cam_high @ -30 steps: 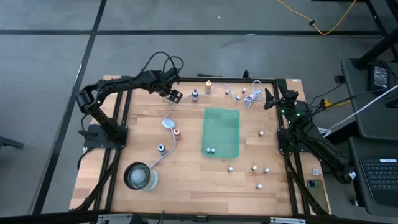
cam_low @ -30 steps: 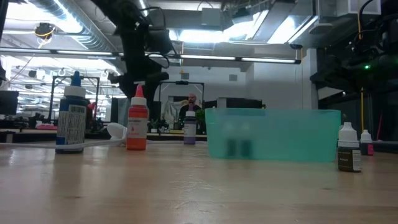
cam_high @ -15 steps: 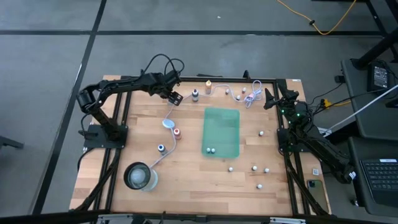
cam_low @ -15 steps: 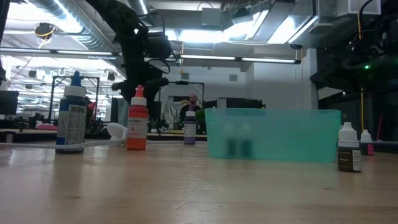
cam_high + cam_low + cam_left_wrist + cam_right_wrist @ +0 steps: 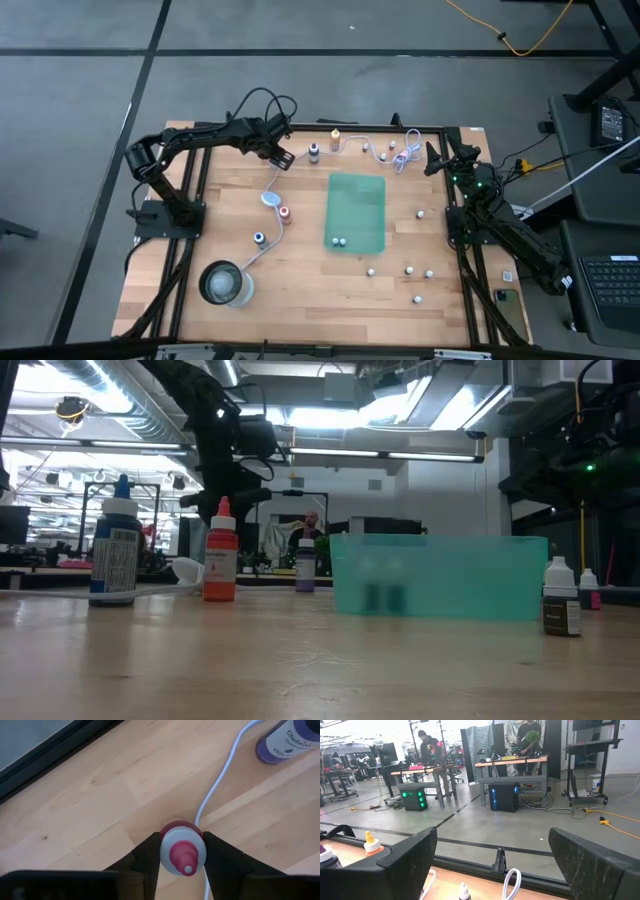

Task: Pick & Place food coloring
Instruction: Put the big pink food coloring bottle into the green bin

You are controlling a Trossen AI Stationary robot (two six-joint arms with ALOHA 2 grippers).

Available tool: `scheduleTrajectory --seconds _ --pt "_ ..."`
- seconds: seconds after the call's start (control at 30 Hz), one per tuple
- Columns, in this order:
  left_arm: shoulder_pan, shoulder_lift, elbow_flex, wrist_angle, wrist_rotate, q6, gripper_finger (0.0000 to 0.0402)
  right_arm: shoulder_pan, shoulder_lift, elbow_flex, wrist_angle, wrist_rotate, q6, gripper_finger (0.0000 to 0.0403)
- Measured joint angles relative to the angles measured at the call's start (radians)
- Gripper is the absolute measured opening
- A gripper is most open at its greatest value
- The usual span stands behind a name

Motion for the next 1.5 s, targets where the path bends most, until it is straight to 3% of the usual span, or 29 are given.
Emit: scheduleTrajectory --seconds 0.57,0.87,1.1,1.5 --pt "0.0 -0.083 0.082 -0.141 0.017 -0.001 0.0117 0.0 0.0 0.0 0.0 0.0 0.0 0.0384" --pt "-0.027 -0.207 0.104 -0.262 0.026 0.011 0.0116 0.0 0.0 0.0 0.0 0.0 0.0 0.0384" --pt "-0.077 -0.309 0.104 -0.323 0.097 0.025 0.0116 0.0 0.0 0.0 0.0 0.0 0.0 0.0384" --pt "-0.192 -0.179 0.264 -0.334 0.097 0.092 0.0116 0.0 0.0 0.0 0.0 0.0 0.0 0.0384"
